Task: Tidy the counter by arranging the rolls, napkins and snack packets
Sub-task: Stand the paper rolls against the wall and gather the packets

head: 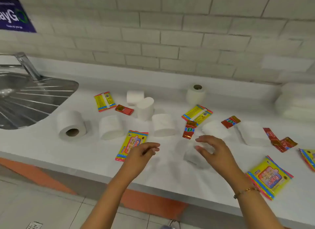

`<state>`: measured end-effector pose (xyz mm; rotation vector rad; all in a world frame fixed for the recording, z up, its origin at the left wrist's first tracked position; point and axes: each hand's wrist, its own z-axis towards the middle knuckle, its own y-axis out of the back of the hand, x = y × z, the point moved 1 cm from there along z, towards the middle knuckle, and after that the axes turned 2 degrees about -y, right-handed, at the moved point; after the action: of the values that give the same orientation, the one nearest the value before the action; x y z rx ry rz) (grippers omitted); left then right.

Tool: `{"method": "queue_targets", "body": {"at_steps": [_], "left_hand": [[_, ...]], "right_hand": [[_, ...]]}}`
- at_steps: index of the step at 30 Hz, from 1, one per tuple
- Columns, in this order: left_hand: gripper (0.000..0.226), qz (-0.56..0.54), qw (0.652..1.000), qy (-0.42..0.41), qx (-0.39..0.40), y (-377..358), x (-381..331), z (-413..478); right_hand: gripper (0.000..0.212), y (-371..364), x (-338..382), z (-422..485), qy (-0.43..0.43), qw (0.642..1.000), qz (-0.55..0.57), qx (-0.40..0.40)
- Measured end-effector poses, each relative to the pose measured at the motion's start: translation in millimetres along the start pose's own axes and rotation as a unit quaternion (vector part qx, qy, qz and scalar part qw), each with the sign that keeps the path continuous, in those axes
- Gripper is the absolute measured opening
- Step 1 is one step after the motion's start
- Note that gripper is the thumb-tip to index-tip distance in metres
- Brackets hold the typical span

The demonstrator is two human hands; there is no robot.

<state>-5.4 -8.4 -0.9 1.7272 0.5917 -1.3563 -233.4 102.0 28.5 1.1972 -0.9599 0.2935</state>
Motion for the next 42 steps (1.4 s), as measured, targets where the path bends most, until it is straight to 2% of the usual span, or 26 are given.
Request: {"method": "queue_targets", "body": {"at_steps": [3, 4, 6, 8, 11, 15, 19, 22, 30, 33, 37, 39, 42], "left_hand": [[0.027, 0.010, 1.000, 0.007, -0.006, -6, -2, 22], [0.028, 0.012, 1.000, 0.007, -0.008, -8, -5, 29], [0.030, 0.008, 1.000, 0.001, -0.012, -12, -13, 45], [0.032, 0.004, 1.000, -0.016, -0.017, -16, -18, 63], [0.033, 0.007, 1.000, -0.015, -0.022, -23, -18, 78], [0.031, 0.016, 1.000, -0.002, -0.021, -24, -13, 85], [0.031, 0.011, 0.999, 0.001, -0.034, -18, -14, 98], [0.031, 0.014, 1.000, 0.005, -0.028, -14, -10, 106], [0.031, 0.019, 1.000, -0.010, -0.007, -8, -12, 137], [0.031, 0.036, 0.999, -0.029, -0.008, 0, -12, 147], [0.028, 0.146, 0.981, -0.089, -0.095, 23, -2, 171], [0.041, 0.205, 0.968, -0.072, -0.127, 33, 6, 186], [0.071, 0.252, 0.960, -0.016, -0.121, 45, 21, 204]], "right_hand": [[0.084, 0, -18, 19, -0.039, 0.983, -0.128, 0.127], [0.098, -1, -22, 23, -0.050, 0.973, -0.154, 0.165], [0.113, -8, -35, 31, -0.041, 0.962, -0.195, 0.188], [0.119, -13, -49, 43, -0.026, 0.952, -0.234, 0.196], [0.119, -12, -62, 61, -0.035, 0.949, -0.252, 0.185], [0.109, -9, -71, 71, -0.061, 0.965, -0.194, 0.166], [0.105, 6, -69, 86, -0.104, 0.989, -0.070, 0.077], [0.108, 13, -63, 98, -0.110, 0.993, 0.031, -0.002], [0.107, 15, -54, 106, -0.140, 0.945, 0.272, -0.113], [0.106, 12, -48, 108, -0.131, 0.942, 0.280, -0.129], [0.103, 3, -38, 114, -0.104, 0.950, 0.259, -0.144], [0.099, -1, -33, 116, -0.096, 0.953, 0.247, -0.147], [0.097, -10, -25, 123, -0.090, 0.955, 0.233, -0.161]]}}
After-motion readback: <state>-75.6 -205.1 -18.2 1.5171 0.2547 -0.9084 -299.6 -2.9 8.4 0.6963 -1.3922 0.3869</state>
